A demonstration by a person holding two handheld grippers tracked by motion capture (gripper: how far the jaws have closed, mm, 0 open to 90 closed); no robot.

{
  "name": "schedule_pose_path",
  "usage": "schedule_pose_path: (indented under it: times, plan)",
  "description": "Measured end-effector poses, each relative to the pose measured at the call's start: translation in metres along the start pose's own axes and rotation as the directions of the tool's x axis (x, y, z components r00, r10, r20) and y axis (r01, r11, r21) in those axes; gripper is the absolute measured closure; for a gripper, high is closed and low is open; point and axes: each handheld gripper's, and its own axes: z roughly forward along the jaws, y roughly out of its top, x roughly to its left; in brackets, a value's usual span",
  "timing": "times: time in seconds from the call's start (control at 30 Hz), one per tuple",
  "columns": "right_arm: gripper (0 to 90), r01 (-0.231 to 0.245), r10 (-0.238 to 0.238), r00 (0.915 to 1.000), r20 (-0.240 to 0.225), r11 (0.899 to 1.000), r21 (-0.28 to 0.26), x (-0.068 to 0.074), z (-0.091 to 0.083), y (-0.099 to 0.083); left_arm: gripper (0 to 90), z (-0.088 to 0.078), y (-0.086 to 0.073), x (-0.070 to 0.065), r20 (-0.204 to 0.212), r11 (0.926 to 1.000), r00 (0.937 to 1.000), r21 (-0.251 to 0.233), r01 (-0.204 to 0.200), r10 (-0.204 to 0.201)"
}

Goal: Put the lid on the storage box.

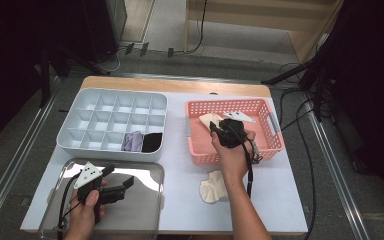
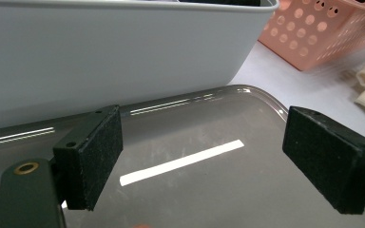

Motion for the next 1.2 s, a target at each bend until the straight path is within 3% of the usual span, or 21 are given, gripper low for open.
schedule_pose_path:
  times: [0.57,0.7,0.87,1.2]
  plan:
    - [64.2,-0.017,0.017,0.9998,-0.01,1.0,0.004,-0.007,0.019,0.022,13.8,0.0,0.0,0.0,-0.009,0.9999,0.9999,-0.009,0.008,-0.008]
    - [65.1,-0.027,0.027,0.9996,-0.009,0.999,0.031,-0.009,0.022,0.026,13.9,0.0,0.0,0.0,-0.01,0.9999,0.9999,-0.009,0.009,-0.009]
    - [64.9,-0.024,0.024,0.9996,-0.014,1.0,0.009,-0.01,0.024,0.032,13.8,0.0,0.0,0.0,-0.006,0.9999,0.9999,-0.008,0.009,-0.01]
    - [64.1,-0.026,0.026,0.9997,-0.001,0.996,0.089,-0.01,0.05,0.031,13.8,0.0,0.0,0.001,0.0,0.9999,0.9999,-0.01,0.013,-0.013]
